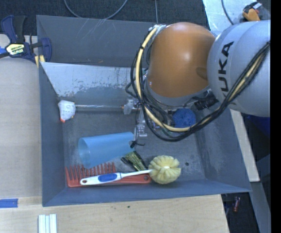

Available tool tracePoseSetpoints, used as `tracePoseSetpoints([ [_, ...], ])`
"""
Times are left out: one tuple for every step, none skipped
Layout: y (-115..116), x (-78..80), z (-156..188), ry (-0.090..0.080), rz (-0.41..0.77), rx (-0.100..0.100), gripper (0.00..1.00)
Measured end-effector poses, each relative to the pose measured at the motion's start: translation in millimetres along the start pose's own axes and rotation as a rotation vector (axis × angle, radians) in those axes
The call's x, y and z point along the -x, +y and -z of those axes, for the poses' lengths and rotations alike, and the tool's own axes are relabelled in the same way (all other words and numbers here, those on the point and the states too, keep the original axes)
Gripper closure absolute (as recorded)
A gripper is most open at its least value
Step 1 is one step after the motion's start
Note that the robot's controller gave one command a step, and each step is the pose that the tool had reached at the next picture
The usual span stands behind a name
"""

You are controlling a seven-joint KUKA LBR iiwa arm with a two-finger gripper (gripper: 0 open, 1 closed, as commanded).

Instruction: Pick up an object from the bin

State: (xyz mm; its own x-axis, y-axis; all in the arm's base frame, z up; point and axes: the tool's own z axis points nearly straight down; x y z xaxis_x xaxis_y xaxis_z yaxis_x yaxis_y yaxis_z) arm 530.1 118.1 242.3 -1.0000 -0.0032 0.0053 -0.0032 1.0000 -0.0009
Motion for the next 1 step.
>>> tracePoseSetpoints([
  [-0.9,1.5,4.9,-0.009,-0.004,0.002,0.0],
])
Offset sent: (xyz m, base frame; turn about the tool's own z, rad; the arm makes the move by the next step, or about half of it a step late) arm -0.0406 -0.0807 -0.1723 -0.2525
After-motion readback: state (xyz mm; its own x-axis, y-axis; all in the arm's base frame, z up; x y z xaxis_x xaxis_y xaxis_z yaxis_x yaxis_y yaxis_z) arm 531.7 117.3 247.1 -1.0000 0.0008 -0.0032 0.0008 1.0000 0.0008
